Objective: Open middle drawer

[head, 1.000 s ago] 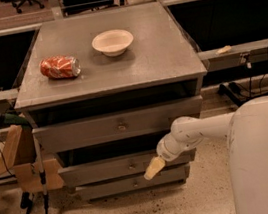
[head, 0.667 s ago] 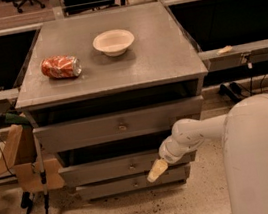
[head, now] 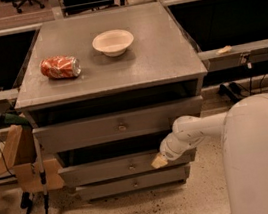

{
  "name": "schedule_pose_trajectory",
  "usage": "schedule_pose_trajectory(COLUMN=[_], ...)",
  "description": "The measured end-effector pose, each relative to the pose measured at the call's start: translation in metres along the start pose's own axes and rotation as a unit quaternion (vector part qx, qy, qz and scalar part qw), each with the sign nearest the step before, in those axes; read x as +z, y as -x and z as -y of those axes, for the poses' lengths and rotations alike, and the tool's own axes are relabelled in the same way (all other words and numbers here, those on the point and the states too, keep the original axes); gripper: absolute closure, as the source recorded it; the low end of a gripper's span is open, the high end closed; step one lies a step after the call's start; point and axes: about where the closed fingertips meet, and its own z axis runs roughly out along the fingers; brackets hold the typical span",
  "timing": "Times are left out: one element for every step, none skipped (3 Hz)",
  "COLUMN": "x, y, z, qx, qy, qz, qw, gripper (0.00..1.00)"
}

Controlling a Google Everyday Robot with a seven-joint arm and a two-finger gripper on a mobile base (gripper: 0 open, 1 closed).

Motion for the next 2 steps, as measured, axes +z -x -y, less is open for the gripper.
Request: schedule_pose_trajectory(x=[-0.0042, -0.008], y=[0.0062, 0.0109], z=[0.0049, 0.0081], qx=[0.0, 0.0], qy=[0.0, 0.0], qz=[0.0, 0.0], qw=[1.0, 1.0], gripper=[0.72, 1.0])
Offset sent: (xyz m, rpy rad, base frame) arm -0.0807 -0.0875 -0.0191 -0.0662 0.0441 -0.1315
